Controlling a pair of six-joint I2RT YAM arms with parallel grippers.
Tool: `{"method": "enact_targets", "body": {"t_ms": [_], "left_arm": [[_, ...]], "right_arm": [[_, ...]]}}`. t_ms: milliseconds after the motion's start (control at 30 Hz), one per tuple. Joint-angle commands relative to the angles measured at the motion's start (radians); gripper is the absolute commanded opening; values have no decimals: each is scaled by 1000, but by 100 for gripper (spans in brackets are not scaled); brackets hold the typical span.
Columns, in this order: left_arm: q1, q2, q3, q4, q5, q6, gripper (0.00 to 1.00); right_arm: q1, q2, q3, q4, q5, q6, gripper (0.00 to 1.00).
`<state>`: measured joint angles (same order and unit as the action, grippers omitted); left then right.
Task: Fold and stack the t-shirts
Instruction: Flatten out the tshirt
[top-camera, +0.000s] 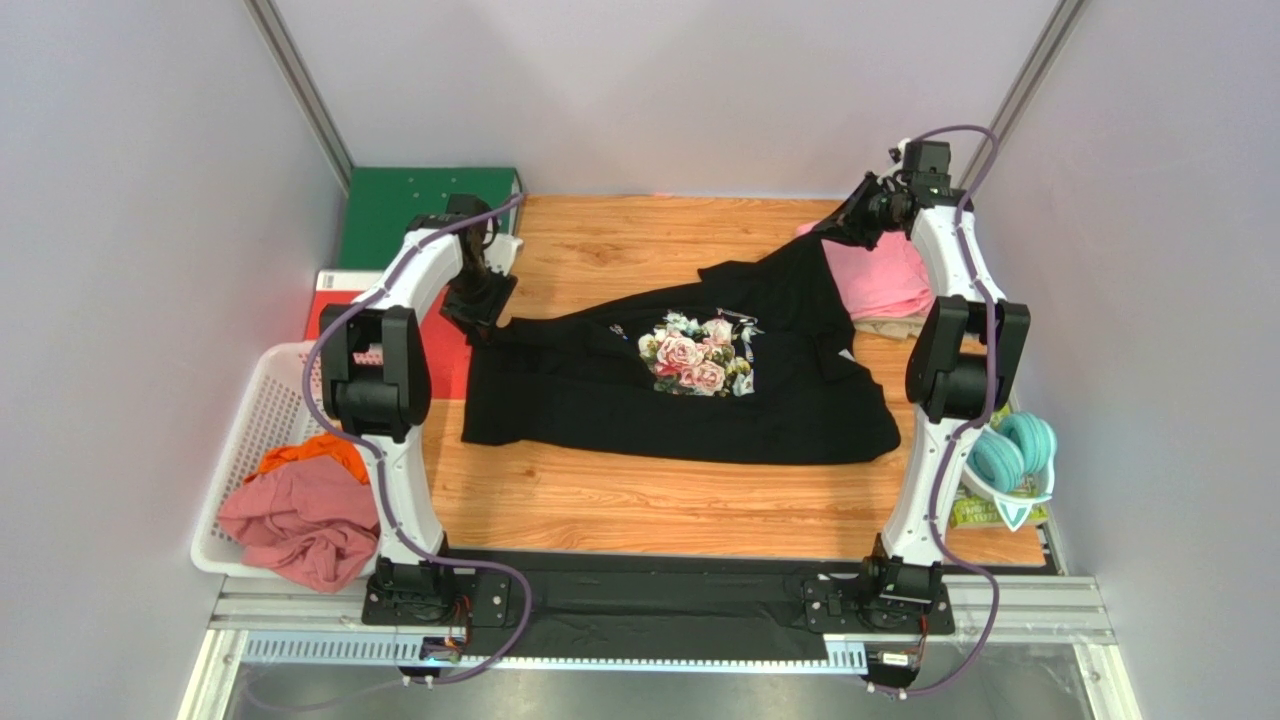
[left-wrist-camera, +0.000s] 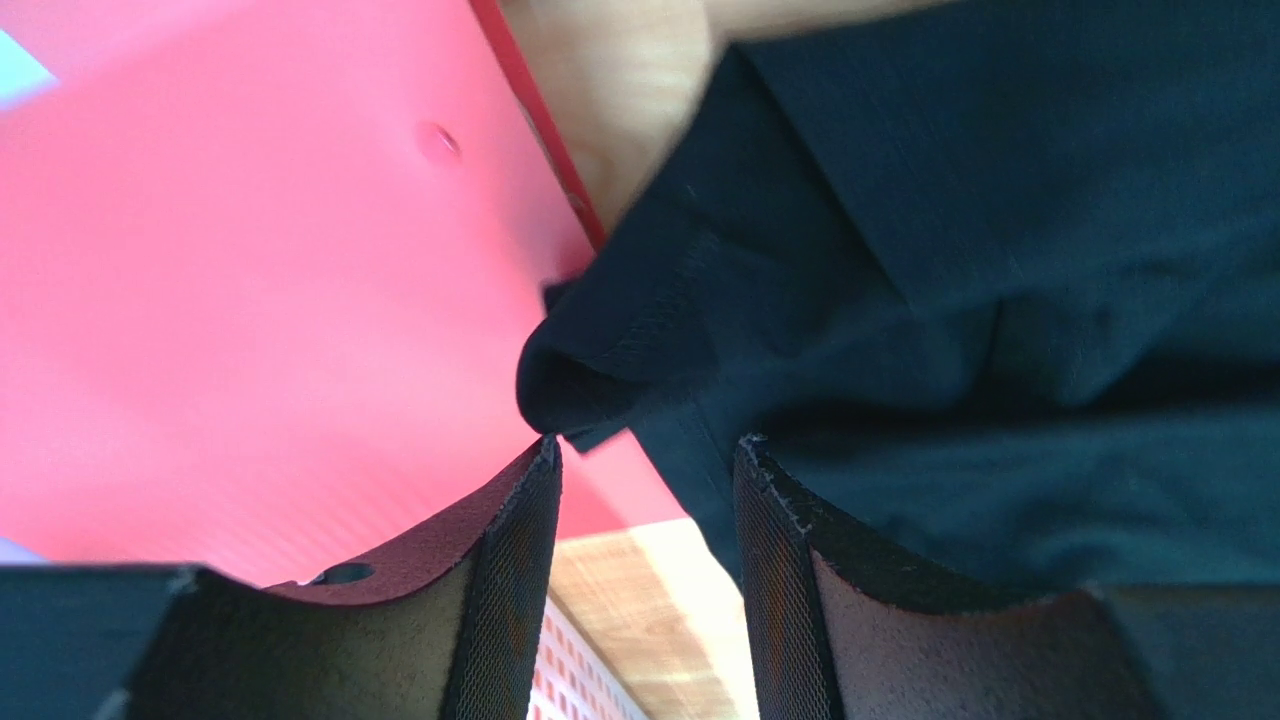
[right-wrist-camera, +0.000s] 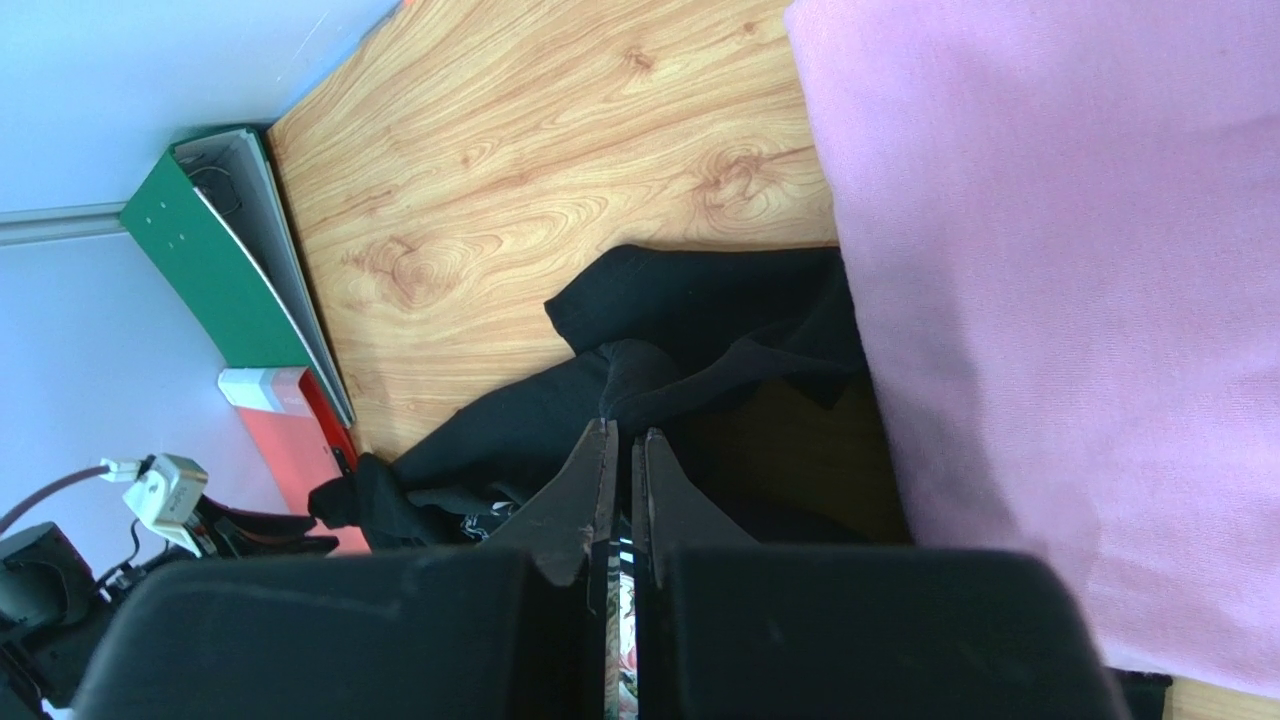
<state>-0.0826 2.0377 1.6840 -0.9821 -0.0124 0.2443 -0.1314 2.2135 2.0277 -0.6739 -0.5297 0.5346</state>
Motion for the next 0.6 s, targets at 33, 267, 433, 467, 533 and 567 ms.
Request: {"method": "enact_targets", "body": {"t_ms": [33,267,433,467,533,567], "left_arm": [[9,67,121,20,-40,7,53],[23,156,252,-16,-47,0,53],[24,158,244,-21,-41,-5,42],[24,157,235,-21,-43,-4,37],[26,145,218,-20,-38,-2,18],[26,139,212,-18,-35,-2,13]], "right_arm": [[9,-60,5,39,-23,-1,0],[9,-52,6,39,-23,-4,0],[9,-49,9,37,-16,-2,0],[9,-49,9,36,-16,-2,0],[9,-48,12,36,-16,-2,0],[9,-48,12,36,-15,-2,0]]}}
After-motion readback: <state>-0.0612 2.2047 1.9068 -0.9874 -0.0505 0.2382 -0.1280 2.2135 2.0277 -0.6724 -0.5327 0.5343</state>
